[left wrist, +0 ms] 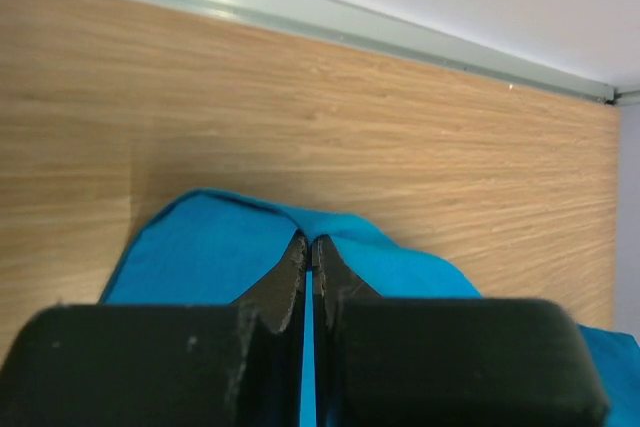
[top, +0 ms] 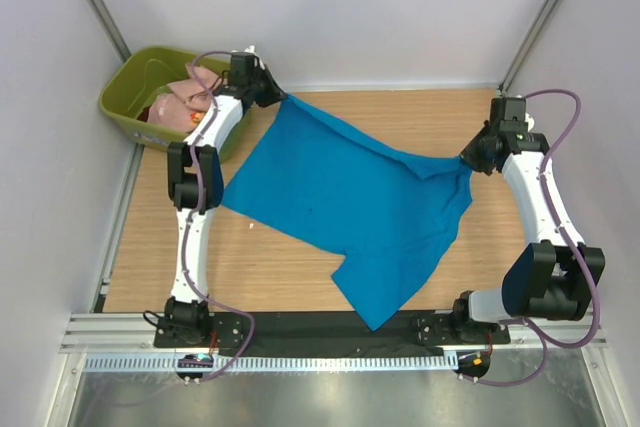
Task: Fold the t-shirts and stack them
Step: Fold the tshirt
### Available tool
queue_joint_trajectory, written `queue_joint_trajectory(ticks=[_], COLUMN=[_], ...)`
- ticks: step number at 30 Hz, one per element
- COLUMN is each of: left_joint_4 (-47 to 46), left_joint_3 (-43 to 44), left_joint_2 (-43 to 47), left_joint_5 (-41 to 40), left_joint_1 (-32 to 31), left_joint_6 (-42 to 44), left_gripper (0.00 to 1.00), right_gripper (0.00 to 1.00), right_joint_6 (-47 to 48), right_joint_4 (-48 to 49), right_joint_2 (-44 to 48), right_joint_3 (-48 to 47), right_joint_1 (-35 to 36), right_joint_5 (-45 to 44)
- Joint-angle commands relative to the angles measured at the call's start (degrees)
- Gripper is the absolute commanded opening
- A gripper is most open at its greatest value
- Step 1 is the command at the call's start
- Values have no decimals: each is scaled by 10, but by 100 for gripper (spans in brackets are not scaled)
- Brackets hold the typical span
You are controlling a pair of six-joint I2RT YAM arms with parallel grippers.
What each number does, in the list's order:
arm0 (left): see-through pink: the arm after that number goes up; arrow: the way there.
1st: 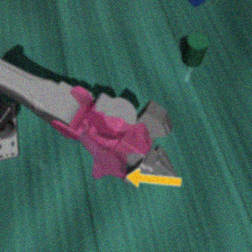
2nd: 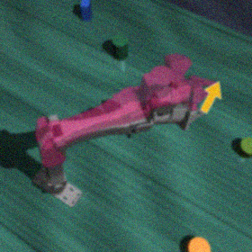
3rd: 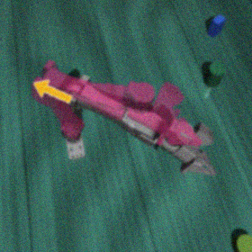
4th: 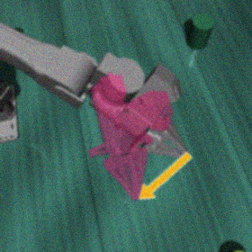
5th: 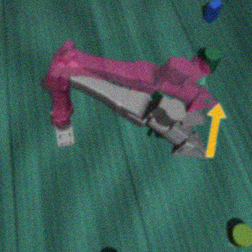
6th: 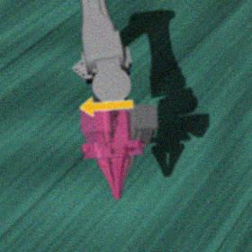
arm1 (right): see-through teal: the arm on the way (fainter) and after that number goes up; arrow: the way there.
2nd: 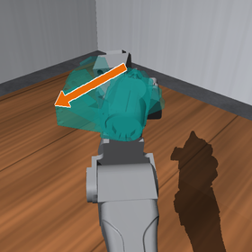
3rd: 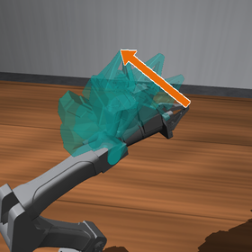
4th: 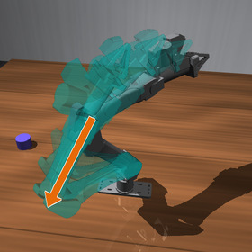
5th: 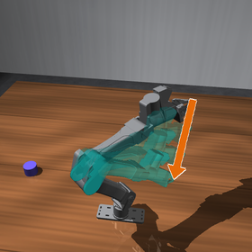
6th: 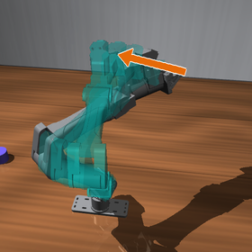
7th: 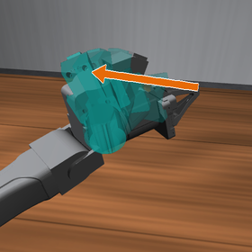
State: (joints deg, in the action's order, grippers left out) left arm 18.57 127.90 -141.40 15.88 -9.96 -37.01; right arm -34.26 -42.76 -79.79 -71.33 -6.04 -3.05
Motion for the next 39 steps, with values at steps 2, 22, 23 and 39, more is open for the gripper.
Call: queue_joint_trajectory(ticks=[2, 22, 23, 39], left_joint_4=[123, 377, 380, 409], left_joint_3=[-13, 87, 83, 65], left_joint_2=[28, -18, -19, -51], left_joint_5=[-30, -58, -59, -77], left_joint_1=[25, 64, 64, 64], left_joint_6=[4, 86, 91, 84], left_gripper=[0, 3, 4, 8], right_gripper=[1, 1, 1, 1], right_joint_6=[-2, 14, 15, 8], right_joint_4=[-43, -138, -135, -143], right_joint_2=[16, 47, 46, 39], right_joint_3=[-5, 27, 39, 66], right_joint_1=[9, 16, 16, 18], right_joint_5=[15, 16, 15, 8])
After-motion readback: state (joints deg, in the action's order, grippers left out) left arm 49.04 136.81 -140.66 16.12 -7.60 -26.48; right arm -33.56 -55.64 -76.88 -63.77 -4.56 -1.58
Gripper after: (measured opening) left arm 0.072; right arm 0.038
